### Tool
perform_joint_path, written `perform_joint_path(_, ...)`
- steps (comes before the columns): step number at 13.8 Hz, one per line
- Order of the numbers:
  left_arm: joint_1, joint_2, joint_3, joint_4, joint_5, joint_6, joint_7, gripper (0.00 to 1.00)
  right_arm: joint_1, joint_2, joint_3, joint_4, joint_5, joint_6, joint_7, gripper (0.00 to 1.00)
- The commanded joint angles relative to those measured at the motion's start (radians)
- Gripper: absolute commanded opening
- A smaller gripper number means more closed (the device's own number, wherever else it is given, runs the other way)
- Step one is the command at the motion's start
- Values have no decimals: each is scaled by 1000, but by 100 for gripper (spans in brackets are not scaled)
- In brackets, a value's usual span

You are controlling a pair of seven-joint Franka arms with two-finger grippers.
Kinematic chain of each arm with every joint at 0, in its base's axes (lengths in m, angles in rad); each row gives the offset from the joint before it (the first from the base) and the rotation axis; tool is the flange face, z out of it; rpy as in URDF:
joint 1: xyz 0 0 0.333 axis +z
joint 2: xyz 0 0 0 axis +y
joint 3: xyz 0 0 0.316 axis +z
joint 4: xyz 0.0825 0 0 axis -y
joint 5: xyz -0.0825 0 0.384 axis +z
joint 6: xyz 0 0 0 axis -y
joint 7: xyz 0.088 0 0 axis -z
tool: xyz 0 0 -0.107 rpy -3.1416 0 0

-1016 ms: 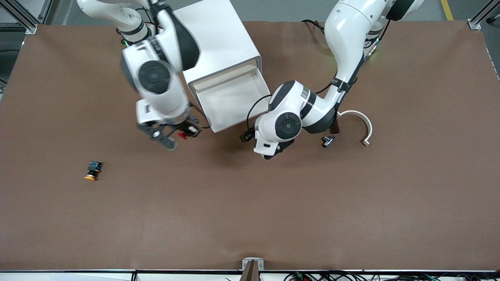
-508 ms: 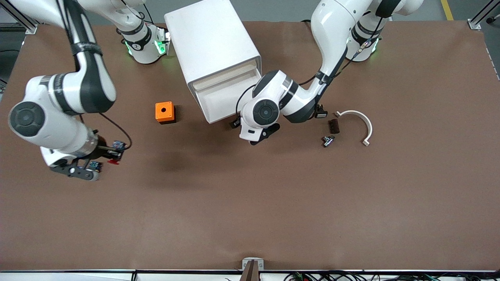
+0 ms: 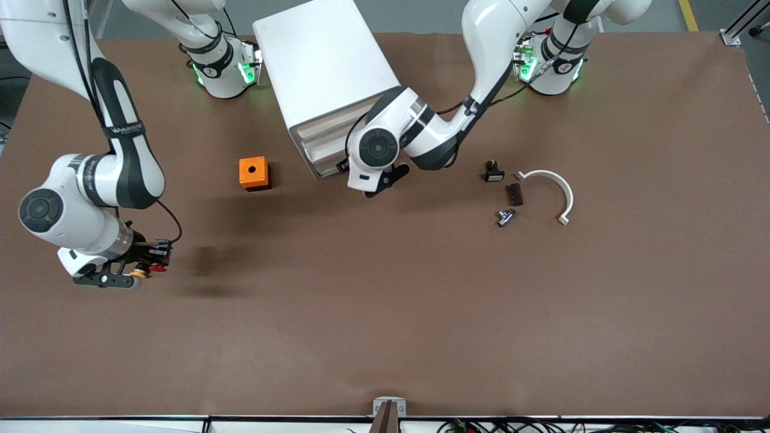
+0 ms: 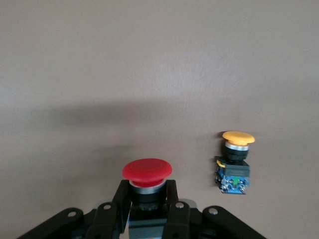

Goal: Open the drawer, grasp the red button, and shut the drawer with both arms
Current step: 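Lower the red button beside the yellow button while the left gripper closes drawer, then open the right gripper to release the button while the left gripper withdraws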

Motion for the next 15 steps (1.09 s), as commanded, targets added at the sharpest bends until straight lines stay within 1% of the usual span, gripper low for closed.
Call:
perform_joint_path(1,-25,-15,2,-14,-14,12,-43,100,-12,42,26,-3,3,50,-8,0)
perform_joint_path(2,-28,-15,2,-14,-14,12,-60,100,-7,55,29,-3,26,52,-3,0)
perform_joint_path(3,-30,-15,2,-14,-14,12,-69,100,-1,58,28,-3,75,52,-8,0)
perform_joint_path(4,-28,-15,3,-14,-8,12,-69,100,6,61,28,-3,95,53,-11,0)
perform_joint_path(6,-15,-20,18,-11,13,9,-69,100,14,67,26,-3,95,65,-11,0)
perform_joint_path(9,25,-57,96,1,155,1,-67,100,3,84,24,-1,94,87,-13,0)
perform_joint_path(11,74,-101,142,1,269,0,-60,100,-1,90,20,2,88,87,-13,0)
perform_joint_path(12,109,-133,149,0,335,-12,-57,100,-3,98,20,8,86,85,-8,42)
perform_joint_path(13,157,-159,147,0,402,-46,-31,100,-3,101,20,11,86,85,-3,99)
perform_joint_path(14,204,-187,143,0,457,-87,41,100,-3,101,20,11,86,84,-3,100)
perform_joint_path(15,232,-215,146,0,473,-122,128,100,-1,99,20,16,86,75,-5,100)
